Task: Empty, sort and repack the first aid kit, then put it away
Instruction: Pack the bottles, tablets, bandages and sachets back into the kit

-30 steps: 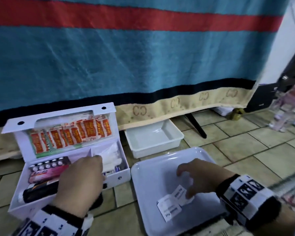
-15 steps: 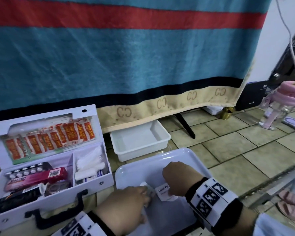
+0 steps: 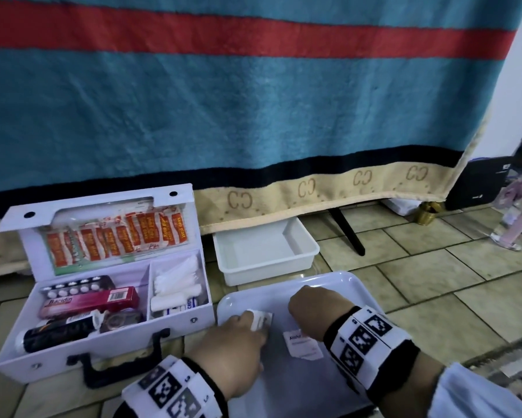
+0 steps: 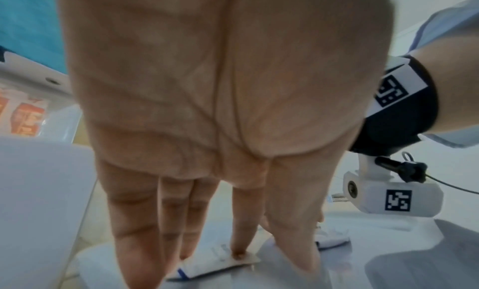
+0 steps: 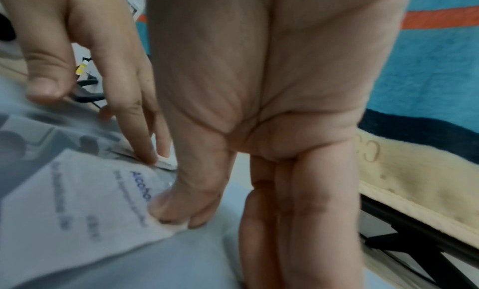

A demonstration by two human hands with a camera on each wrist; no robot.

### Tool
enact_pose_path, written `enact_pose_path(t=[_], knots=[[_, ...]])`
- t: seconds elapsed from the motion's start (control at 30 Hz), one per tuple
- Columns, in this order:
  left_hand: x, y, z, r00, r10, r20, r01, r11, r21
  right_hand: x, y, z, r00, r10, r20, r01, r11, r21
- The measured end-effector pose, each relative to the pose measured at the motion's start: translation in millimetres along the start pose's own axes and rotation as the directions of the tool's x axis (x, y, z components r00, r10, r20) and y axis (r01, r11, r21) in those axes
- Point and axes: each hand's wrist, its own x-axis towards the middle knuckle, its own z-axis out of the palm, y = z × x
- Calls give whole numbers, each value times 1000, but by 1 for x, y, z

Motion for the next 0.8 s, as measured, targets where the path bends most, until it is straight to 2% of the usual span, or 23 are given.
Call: enact_pose_path(t=[0.1,0.2,0.27,0.37,0.47,0.53,0.6,0.63,0.7,0.8], knots=[[-7,-2,-3,996,6,-90,-12,998,-68,-1,0,-1,999,38,23,-39,997,61],[-25,-14,-22,985,23,-170,-48,988,-147,-10,13,-11,995,88,52,-97,975,201],[-43,-32,-37,977,-10,-211,-38,974,-225,-21,25,-24,990,113,81,-133,942,307],[-70,-74,-59,946,-140,-291,46,950,-308,-32,32,-43,989,144,-28,-98,793,601],[-83,-126,-70,898,-287,-333,182,932,-313,-25,20,-64,947,189,-259,56,697,715],[-85,-156,-75,864,-352,-361,246,919,-307,-11,-2,-77,936,152,-318,196,527,827],[-82,-176,-80,830,-382,-407,275,914,-297,7,-26,-88,940,107,-325,269,353,896],[-80,-183,-82,811,-396,-431,292,912,-290,17,-38,-94,939,84,-333,295,301,907],[-75,-191,-85,776,-425,-467,333,904,-269,35,-62,-104,934,29,-356,337,256,906],[-70,-197,-84,755,-438,-488,369,899,-237,56,-93,-123,929,-35,-369,367,230,901]])
